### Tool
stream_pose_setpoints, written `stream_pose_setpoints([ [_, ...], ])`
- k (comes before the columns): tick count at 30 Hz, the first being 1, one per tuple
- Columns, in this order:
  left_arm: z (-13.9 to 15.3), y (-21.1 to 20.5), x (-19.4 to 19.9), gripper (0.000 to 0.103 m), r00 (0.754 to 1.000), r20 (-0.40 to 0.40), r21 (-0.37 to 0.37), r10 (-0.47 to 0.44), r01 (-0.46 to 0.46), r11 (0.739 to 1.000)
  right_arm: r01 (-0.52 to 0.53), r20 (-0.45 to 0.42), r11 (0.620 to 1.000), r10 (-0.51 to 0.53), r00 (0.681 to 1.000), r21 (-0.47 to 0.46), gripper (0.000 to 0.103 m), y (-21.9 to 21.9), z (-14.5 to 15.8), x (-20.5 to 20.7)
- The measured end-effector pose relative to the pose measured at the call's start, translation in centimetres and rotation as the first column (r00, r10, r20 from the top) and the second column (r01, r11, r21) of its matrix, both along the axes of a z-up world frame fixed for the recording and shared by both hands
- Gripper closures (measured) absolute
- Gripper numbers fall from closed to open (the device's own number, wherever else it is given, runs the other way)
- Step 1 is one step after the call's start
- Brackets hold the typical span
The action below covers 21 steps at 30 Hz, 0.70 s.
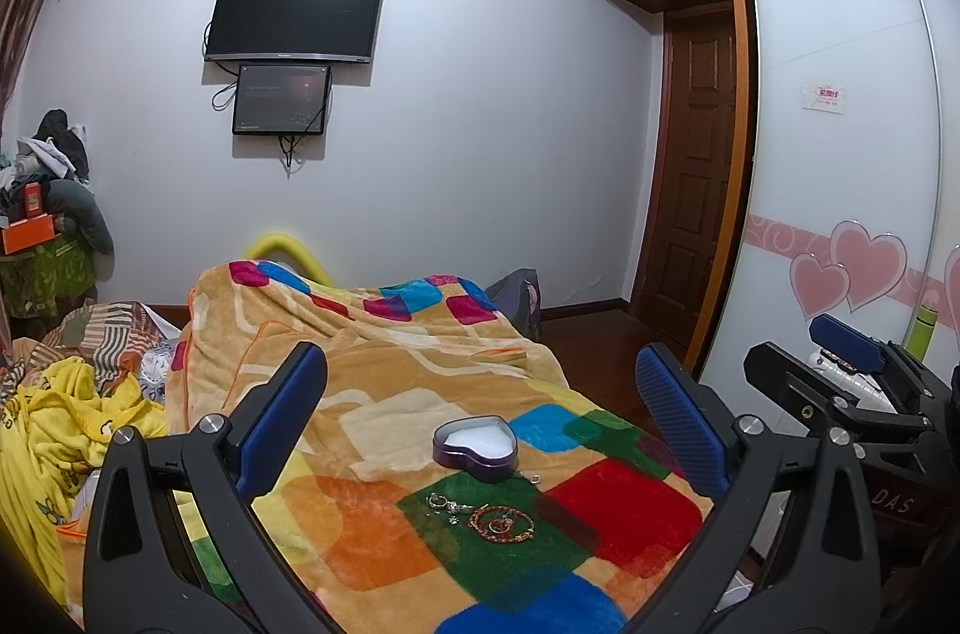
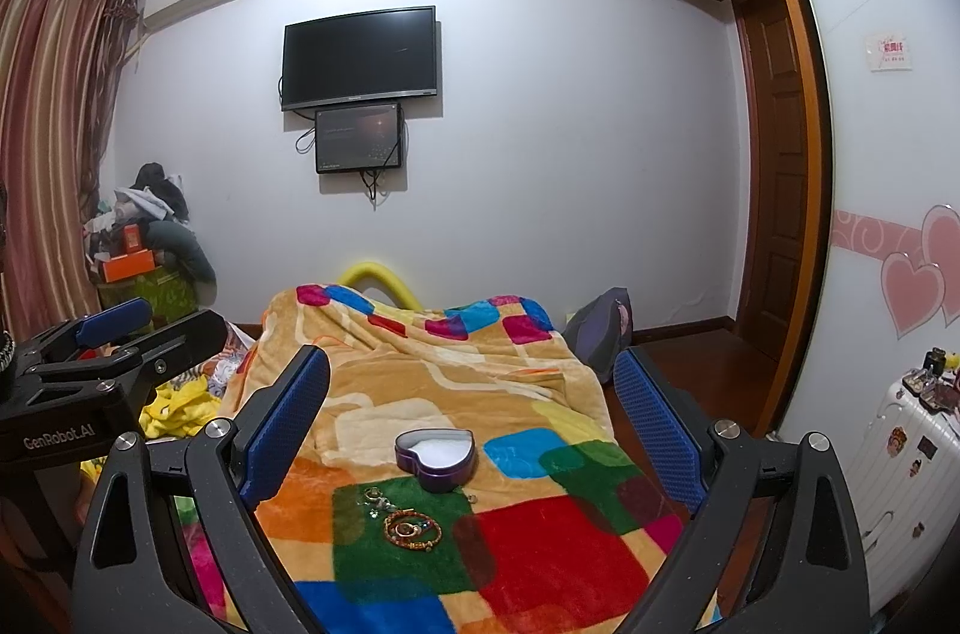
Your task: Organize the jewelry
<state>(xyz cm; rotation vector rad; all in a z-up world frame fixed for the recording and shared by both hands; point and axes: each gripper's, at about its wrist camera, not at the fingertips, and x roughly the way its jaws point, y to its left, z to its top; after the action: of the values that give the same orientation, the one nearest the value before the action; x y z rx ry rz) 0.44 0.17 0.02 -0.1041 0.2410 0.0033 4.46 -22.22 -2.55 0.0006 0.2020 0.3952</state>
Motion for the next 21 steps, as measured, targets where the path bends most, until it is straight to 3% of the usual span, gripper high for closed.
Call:
stream_pose_setpoints([
  [21,-2.0,0.8,3.2,0.000,0.997,-0.073,-0.017,-0.003,0.002,1.000,0.008,-0.086,1.000,-0.010,0.996,-0.024,0.008,0.2,-1.7,2.8],
])
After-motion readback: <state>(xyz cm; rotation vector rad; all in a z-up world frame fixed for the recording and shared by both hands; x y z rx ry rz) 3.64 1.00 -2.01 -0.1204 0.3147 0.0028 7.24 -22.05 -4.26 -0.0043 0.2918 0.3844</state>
